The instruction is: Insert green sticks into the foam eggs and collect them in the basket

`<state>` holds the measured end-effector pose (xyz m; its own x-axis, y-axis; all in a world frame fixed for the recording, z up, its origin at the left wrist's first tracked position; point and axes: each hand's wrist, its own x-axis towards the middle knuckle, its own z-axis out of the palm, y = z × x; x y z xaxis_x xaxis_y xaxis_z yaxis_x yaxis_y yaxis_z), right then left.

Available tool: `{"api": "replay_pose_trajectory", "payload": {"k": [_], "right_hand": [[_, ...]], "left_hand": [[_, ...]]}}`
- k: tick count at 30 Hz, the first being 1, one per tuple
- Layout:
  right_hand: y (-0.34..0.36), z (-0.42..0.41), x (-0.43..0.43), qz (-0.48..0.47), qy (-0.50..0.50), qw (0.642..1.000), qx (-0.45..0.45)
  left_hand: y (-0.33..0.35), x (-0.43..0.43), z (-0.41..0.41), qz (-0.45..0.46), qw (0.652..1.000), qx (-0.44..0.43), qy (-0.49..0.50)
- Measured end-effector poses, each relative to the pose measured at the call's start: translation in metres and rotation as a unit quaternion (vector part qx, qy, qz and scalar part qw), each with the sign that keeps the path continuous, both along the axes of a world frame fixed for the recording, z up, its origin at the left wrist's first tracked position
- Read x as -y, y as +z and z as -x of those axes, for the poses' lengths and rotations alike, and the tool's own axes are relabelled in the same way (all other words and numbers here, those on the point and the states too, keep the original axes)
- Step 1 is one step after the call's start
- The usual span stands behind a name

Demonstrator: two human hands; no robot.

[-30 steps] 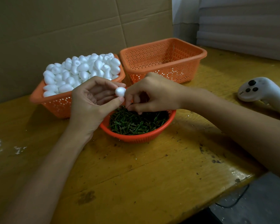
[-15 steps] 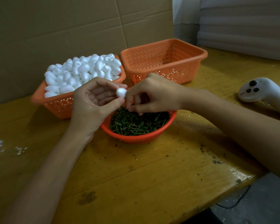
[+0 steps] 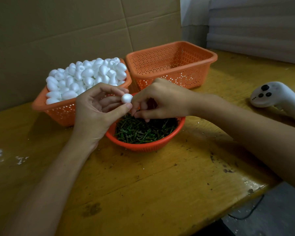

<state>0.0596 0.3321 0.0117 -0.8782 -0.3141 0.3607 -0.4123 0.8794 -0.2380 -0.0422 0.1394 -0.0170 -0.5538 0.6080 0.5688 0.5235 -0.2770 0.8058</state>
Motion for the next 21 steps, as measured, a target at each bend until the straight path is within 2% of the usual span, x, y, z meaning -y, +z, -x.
{"api": "replay_pose_trajectory", "payload": {"k": [21], "right_hand": [[0.0037,-0.0040,0.0040,0.005,-0.002,1.000,0.013]], "left_hand": [[0.0020,0.0021,-0.0016,0.014,1.000,-0.001,-0.011]]}}
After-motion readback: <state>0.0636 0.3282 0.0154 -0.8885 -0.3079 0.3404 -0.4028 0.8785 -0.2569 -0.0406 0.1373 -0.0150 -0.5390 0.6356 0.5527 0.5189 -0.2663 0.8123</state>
